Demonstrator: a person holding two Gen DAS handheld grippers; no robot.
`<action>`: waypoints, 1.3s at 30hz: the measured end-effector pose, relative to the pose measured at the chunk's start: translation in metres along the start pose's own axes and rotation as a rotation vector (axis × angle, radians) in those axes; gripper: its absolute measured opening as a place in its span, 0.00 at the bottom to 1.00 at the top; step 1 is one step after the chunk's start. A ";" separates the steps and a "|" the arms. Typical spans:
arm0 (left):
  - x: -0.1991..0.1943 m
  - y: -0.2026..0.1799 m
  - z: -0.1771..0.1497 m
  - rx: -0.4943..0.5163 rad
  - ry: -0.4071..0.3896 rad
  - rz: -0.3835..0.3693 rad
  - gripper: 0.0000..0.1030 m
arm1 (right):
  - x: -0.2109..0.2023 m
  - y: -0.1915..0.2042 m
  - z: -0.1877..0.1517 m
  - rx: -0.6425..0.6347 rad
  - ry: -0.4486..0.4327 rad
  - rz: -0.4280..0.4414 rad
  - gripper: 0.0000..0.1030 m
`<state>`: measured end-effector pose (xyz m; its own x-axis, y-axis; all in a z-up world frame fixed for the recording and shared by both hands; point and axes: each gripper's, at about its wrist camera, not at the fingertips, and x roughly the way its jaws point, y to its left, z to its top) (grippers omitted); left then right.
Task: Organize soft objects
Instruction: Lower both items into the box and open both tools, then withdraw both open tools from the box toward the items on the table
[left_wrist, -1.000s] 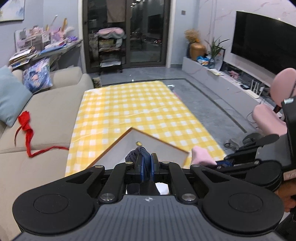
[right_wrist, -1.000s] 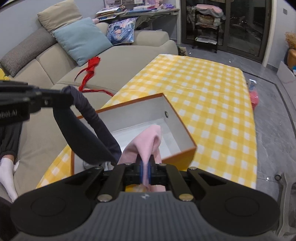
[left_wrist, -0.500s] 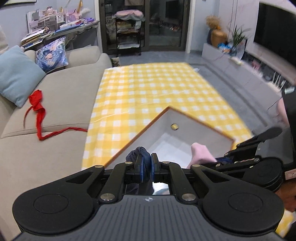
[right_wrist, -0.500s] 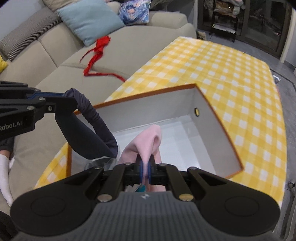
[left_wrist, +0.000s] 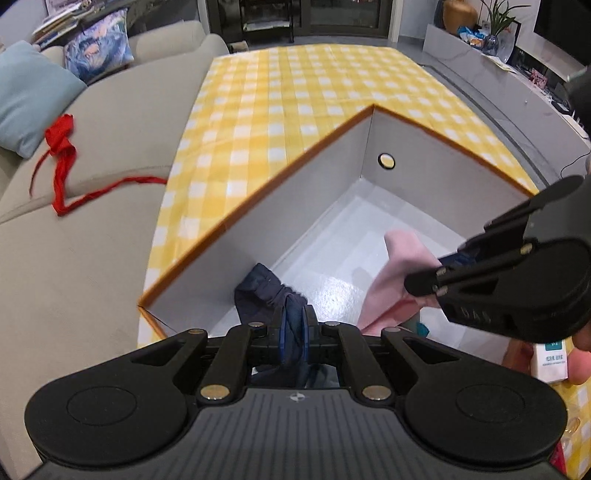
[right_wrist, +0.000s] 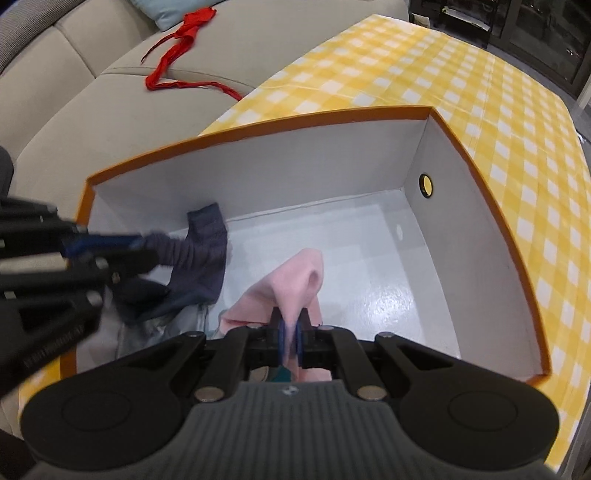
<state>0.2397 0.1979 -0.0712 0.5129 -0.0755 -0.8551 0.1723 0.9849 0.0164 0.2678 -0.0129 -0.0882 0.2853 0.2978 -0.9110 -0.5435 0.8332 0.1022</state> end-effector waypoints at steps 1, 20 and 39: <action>0.002 0.000 -0.001 -0.003 0.003 -0.003 0.10 | 0.002 0.000 0.002 0.009 -0.002 0.003 0.04; 0.007 -0.003 0.003 0.006 -0.028 0.038 0.59 | 0.010 0.002 0.011 0.038 -0.021 -0.010 0.25; -0.080 -0.039 0.005 0.017 -0.123 0.052 0.71 | -0.099 -0.015 -0.030 0.057 -0.143 -0.041 0.25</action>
<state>0.1960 0.1644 -0.0006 0.6204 -0.0441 -0.7831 0.1562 0.9854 0.0683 0.2237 -0.0688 -0.0113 0.4176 0.3233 -0.8492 -0.4850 0.8696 0.0925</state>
